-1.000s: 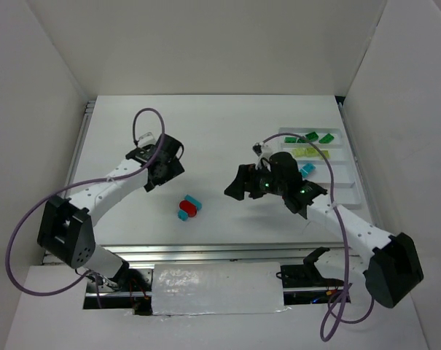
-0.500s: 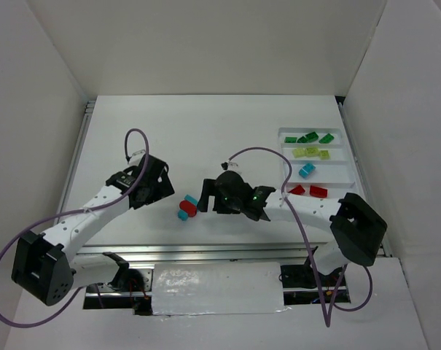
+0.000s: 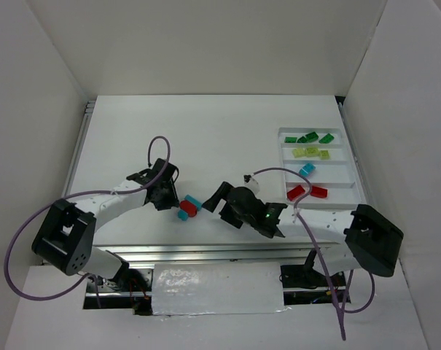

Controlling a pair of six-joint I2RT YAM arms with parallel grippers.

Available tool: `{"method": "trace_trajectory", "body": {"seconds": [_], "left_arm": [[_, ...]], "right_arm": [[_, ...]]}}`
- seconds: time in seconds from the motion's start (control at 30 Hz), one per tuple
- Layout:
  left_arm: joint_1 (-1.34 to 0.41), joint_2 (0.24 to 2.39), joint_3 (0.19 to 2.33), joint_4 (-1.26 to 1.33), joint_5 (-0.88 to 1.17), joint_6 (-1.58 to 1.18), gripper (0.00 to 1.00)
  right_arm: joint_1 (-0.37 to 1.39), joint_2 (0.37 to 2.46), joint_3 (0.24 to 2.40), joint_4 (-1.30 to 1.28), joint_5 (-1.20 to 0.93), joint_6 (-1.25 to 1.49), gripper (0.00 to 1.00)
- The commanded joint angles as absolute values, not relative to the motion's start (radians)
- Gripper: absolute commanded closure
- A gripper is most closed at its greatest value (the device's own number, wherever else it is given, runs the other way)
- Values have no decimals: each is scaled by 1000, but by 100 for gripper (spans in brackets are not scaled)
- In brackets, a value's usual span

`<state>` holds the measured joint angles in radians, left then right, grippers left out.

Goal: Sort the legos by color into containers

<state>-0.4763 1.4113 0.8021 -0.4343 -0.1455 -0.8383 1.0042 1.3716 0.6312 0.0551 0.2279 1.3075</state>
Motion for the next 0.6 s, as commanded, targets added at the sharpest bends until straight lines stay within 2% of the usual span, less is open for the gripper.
{"method": "trace_trajectory", "body": {"seconds": [0.0, 0.13, 0.27, 0.5, 0.57], "left_arm": [[-480, 1442, 782, -380, -77, -816, 59], [-506, 1447, 756, -356, -45, -848, 66], [-581, 1427, 732, -319, -40, -896, 67], [-672, 1499, 782, -308, -40, -942, 66], [-701, 1509, 825, -365, -111, -966, 61]], "right_arm": [[1009, 1260, 629, 78, 321, 1345, 0], [1011, 1152, 589, 55, 351, 1330, 0], [1011, 1049, 568, 31, 393, 1292, 0], [1009, 971, 548, 8, 403, 1241, 0], [1009, 951, 542, 8, 402, 1236, 0]]}}
